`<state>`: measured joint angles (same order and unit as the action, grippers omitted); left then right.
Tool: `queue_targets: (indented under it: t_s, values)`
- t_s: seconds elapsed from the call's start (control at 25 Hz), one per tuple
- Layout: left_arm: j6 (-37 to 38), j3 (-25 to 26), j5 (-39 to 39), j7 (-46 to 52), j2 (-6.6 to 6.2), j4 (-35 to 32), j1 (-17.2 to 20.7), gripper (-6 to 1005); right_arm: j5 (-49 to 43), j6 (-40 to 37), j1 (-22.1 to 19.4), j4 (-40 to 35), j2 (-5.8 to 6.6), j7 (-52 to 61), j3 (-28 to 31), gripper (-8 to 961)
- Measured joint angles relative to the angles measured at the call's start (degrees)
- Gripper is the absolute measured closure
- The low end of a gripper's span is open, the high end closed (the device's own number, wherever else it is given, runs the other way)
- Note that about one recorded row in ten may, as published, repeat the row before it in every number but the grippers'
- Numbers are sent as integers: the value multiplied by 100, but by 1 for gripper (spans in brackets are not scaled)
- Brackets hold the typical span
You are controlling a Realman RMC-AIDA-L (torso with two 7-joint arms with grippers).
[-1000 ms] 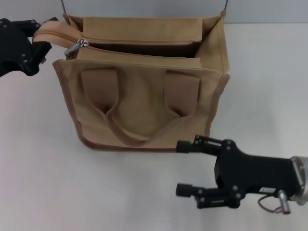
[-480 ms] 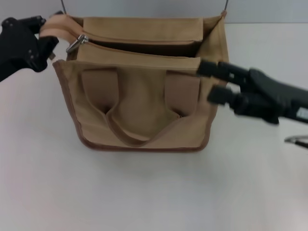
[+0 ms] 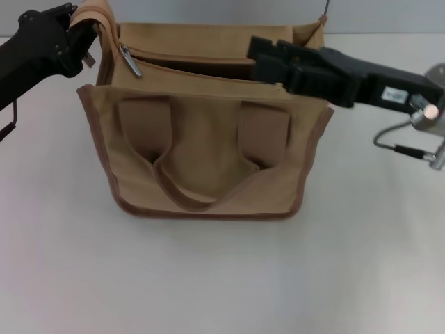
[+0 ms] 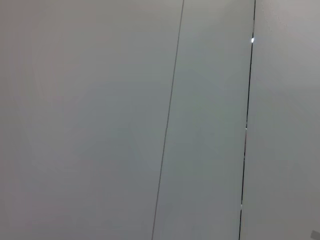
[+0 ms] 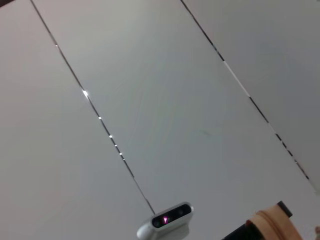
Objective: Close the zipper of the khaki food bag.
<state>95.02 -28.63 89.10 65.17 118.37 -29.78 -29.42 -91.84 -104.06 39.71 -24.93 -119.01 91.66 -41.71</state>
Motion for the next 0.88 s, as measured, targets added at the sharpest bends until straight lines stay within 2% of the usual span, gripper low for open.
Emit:
queue_targets:
  t_s: [0.24,0.44,0.6,0.88]
  values:
    - [92,6,-94,31,-24,-11,73,1000,-71,327,359,-30,2,206,-106,122]
    - [100,6,-120,31,-25,-3,105,999,-78,728,602,-406,7,574,-735,126]
    - [127,6,-121,32,-20,-2,115,999,-78,1001,786,-528,6,882,-956,129]
    - [166,6,-122,32,-21,3,138,999,-423,1170,1114,-934,59,1934,-992,369]
